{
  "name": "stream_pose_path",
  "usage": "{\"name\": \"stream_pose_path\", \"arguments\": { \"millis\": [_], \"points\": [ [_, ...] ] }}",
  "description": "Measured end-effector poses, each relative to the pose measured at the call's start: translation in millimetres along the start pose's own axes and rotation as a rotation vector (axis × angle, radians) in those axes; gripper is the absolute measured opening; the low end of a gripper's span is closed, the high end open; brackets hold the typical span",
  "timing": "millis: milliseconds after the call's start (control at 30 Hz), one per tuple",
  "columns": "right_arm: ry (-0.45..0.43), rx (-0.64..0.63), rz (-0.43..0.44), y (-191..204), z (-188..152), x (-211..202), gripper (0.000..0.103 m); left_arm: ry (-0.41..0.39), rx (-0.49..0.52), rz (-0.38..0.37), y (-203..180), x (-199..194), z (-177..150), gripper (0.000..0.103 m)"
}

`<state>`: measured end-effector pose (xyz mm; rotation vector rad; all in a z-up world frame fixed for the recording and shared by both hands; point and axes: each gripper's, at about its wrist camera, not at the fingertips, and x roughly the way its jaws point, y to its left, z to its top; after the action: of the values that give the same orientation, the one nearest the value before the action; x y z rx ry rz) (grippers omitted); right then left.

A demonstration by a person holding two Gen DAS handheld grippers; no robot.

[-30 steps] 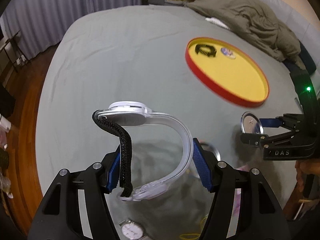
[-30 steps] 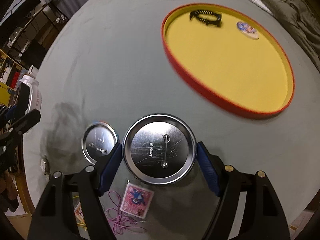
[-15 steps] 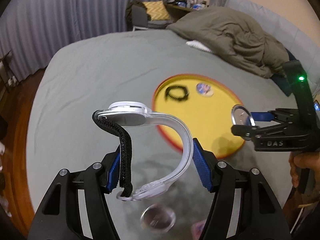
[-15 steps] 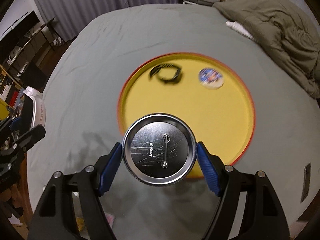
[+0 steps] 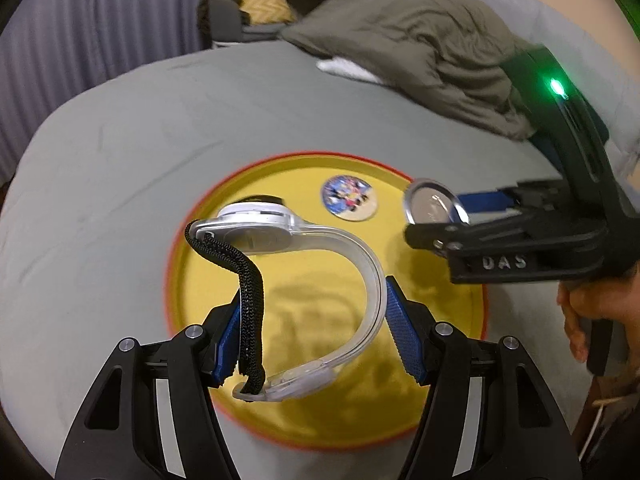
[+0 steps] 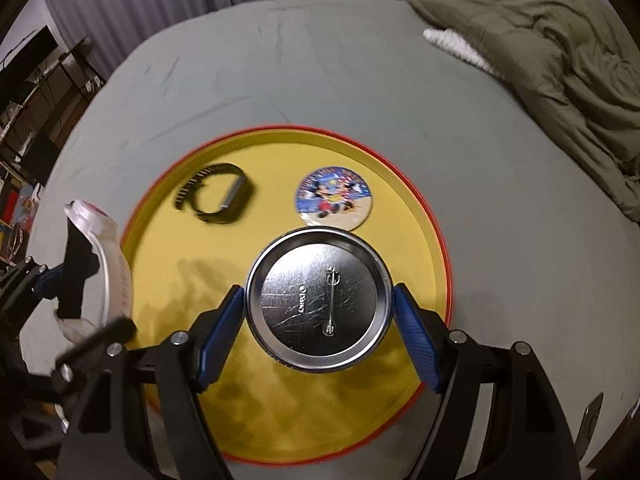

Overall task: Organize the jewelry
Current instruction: 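Carry the headphones in the left tool while the right tool carries the silver badge to the tray, then open the left tool over the tray while the right tool releases the silver badge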

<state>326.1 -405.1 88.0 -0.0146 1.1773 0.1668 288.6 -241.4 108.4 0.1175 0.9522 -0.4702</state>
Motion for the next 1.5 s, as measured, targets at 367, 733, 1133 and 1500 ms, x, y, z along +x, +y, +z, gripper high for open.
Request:
{"name": "stream_pose_path", "arguments": {
  "millis": [367, 733, 1133, 1500],
  "points": [
    [0.117, -0.023, -0.003, -37, 10, 65, 0.070, 0.144, 0.078, -0.010, -26, 81, -2, 0.062],
    [0.127, -0.071, -0.026, -34, 9, 82, 0.070, 0.193, 0.107, 0.006, -31, 115, 4, 0.063],
    [0.130, -0.064, -0.009, -34, 11, 83, 0.080, 0.193, 0.137, 0.046, -39, 110, -3, 0.076],
    [0.034, -0.006, 0.003, -37, 5, 36, 0.088, 0.072, 0.074, 0.125, -26, 50, -11, 0.097]
  ]
}}
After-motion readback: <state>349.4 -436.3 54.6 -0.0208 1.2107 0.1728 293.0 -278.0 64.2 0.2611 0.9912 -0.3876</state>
